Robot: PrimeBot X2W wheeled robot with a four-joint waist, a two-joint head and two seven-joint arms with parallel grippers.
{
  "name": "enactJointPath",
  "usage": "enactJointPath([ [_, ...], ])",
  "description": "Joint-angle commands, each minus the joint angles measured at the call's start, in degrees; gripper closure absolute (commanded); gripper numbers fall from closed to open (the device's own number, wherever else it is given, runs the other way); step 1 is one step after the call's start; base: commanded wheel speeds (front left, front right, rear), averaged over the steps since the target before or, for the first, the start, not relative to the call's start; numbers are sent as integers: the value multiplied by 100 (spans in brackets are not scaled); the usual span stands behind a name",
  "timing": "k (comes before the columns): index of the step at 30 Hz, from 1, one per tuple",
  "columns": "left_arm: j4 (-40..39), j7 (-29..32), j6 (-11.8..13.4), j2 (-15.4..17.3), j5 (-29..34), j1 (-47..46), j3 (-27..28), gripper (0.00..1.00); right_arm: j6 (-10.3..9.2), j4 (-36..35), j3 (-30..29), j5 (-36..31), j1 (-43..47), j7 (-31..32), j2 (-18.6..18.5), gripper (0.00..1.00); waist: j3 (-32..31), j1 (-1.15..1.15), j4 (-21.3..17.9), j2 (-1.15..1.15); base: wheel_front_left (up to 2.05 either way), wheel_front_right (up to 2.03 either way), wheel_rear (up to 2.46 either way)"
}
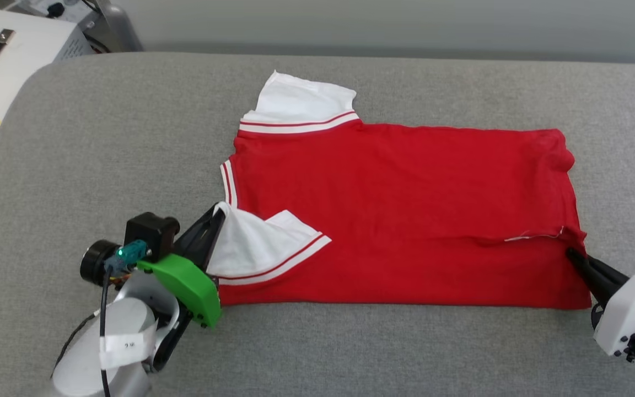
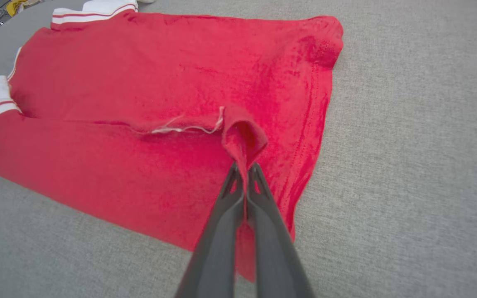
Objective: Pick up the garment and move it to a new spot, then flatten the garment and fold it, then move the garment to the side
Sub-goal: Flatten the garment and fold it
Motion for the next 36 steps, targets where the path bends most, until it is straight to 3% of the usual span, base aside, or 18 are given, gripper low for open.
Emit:
enactJointPath([
  [1, 175, -15, -62, -51, 78, -223, -29, 100, -4, 53, -14, -45, -176, 49, 21, 100, 443, 0, -131, 0, 0, 0, 0],
  [10, 1630, -196, -293, -320, 32, -934, -278, 100, -4, 584, 217, -83, -695, 276, 151, 100, 896, 0, -192, 0, 0, 0, 0],
  [18, 2484, -370, -354, -538, -147, -1009, -620, 100, -4, 847, 451, -7, -763, 140, 203, 100, 834, 0, -180, 0, 0, 0, 0],
  [19, 2568, -413, -357, -559, -267, -1002, -743, 72, -4, 852, 409, 27, -709, 43, 185, 51, 701, 0, -156, 0, 0, 0, 0],
  [20, 2585, -427, -358, -535, -295, -1007, -767, 0, -4, 838, 371, 1, -684, -25, 179, 0, 643, 0, -147, 0, 0, 0, 0],
  [29, 2299, -390, -359, -51, -395, -1135, -802, 0, -4, 265, -160, -227, -205, -374, 165, 0, 80, 0, -55, 0, 0, 0, 0],
  [36, 1486, 753, -360, 463, -885, -1357, -969, 0, -4, -362, -778, -558, 158, -165, 175, 0, -122, 0, 24, 0, 0, 0, 0],
])
